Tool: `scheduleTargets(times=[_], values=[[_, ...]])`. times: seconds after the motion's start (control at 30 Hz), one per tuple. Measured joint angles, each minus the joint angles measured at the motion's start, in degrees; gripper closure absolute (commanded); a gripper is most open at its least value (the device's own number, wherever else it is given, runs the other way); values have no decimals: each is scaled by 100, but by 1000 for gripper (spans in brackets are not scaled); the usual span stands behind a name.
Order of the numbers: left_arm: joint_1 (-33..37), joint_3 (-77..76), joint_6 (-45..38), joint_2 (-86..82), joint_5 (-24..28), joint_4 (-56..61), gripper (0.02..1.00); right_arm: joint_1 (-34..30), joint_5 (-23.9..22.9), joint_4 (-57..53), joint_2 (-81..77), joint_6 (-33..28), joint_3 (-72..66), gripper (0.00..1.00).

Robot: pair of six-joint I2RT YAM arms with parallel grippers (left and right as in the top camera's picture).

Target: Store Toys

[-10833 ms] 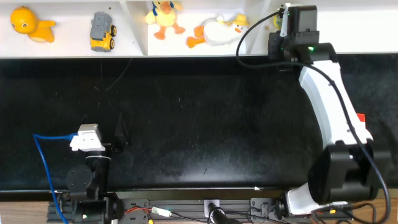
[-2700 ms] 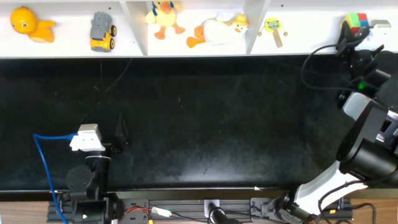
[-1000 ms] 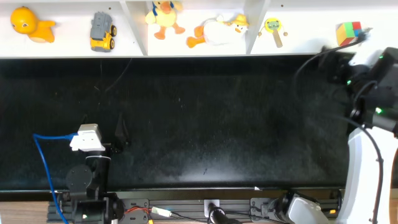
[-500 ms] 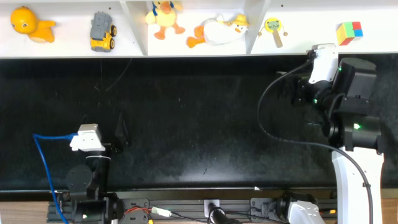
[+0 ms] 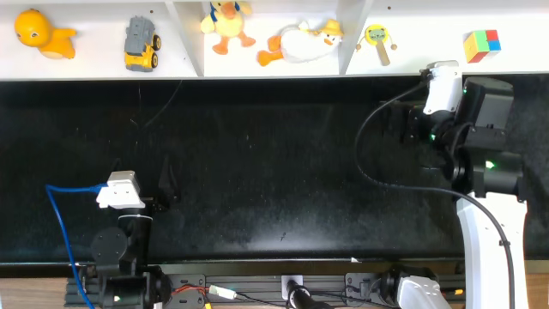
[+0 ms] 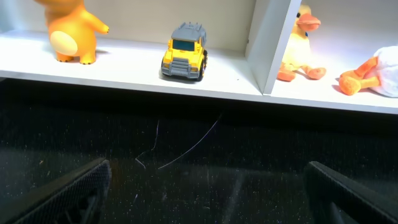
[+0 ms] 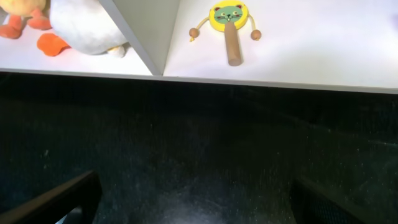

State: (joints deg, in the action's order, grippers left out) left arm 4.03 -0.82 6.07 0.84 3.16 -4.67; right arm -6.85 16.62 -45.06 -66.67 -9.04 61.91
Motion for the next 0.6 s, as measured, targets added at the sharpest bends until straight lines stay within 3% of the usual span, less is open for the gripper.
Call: scheduleTargets(times=[0.4, 0.6], values=[[0, 0, 0, 0, 0, 0, 20, 0, -17, -2, 160, -9, 0, 5], [0, 0, 0, 0, 2, 0, 20, 175, -348, 522, 1075, -4, -374, 5]])
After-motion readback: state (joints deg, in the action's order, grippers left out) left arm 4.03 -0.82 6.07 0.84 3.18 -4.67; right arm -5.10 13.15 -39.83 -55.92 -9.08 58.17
